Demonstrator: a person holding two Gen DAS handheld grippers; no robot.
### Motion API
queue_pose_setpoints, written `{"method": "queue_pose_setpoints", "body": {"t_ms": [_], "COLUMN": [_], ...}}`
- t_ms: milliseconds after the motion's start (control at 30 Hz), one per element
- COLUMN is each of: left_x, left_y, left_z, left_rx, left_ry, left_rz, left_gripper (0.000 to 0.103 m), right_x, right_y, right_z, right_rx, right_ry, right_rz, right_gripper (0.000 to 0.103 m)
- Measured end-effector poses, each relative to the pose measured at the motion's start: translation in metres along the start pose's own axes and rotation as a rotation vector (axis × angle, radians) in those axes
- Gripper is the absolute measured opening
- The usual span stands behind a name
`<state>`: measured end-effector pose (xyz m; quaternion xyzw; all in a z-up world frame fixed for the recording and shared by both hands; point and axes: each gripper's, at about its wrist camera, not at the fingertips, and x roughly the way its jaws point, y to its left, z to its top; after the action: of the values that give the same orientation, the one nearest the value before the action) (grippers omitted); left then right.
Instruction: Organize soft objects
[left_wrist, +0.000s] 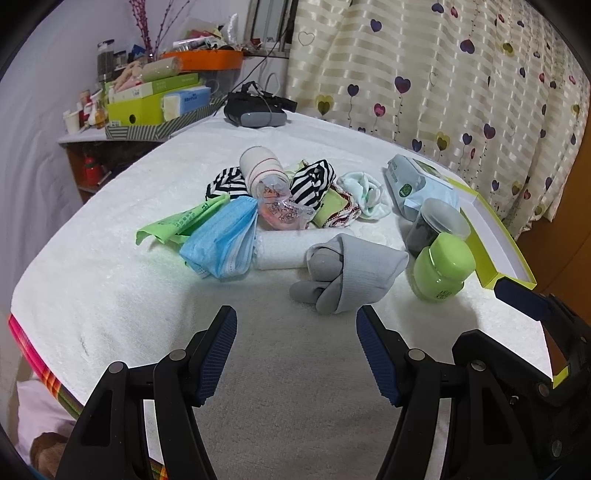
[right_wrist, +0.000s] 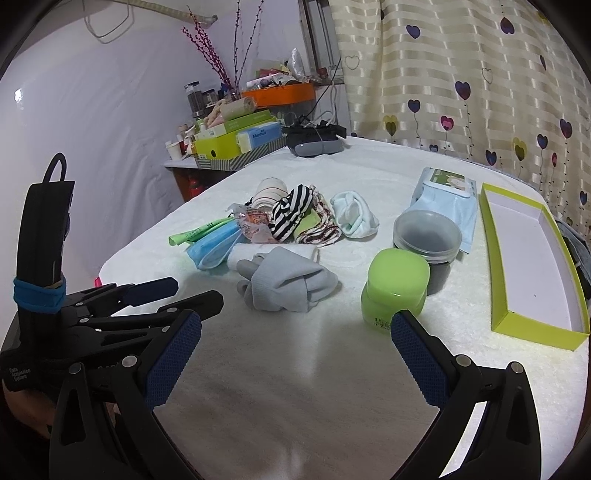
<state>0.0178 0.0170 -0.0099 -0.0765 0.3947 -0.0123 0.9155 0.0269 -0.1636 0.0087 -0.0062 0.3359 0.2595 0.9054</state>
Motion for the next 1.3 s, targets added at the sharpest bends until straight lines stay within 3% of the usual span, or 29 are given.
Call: {"method": "queue_pose_setpoints", "body": {"t_ms": [1300], "left_x": [-0.0016], "left_y": [0.0020], "left_z": [0.0017], "left_rx": [0.021], "left_ry": [-0.023], "left_rz": [0.008], "left_gripper": [0.067], "right_x": [0.0008], "right_y": [0.0091], "right_z": [0.0040], "right_rx": [-0.036], "right_ry": [-0.008], "right_rz": [0.003], "right_gripper": [0.103]}}
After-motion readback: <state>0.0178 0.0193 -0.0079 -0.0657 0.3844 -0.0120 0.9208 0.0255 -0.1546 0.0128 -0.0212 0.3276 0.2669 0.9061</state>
